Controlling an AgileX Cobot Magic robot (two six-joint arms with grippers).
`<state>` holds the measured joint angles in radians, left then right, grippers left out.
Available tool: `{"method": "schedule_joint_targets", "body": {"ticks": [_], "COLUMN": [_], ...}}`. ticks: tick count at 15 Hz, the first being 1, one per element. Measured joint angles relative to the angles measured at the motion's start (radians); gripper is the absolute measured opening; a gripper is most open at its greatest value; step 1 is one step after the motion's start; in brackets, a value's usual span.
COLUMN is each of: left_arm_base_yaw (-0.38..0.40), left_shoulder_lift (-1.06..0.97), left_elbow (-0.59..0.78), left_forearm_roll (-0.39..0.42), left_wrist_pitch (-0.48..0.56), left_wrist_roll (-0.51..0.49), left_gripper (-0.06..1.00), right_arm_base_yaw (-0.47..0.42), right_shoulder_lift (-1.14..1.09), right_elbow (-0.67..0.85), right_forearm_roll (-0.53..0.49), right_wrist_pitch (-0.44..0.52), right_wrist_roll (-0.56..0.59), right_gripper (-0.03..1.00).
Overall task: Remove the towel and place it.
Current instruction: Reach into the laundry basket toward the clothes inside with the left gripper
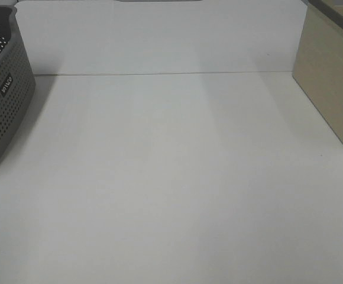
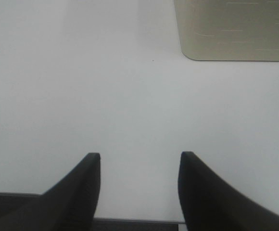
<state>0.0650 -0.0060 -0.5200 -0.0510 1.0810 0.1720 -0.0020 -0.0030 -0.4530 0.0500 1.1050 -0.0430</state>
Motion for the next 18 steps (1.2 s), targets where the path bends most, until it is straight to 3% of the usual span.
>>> {"method": "schedule_joint_targets", "body": {"ticks": [18], "left_arm_base_yaw": [0.0], "left_shoulder_lift": [0.0], "left_elbow": [0.0], "left_forearm_roll": [-0.007], "left_wrist_pitch": [0.0], "left_wrist_roll": [-0.035], "left_gripper": [0.99], "right_arm_base_yaw": [0.0], "right_shoulder_lift": [0.0], "right_elbow": [0.0], "right_forearm_roll": [0.002], "right_wrist_pitch": [0.0], "right_wrist_roll": [0.0], "right_gripper": [0.51]}}
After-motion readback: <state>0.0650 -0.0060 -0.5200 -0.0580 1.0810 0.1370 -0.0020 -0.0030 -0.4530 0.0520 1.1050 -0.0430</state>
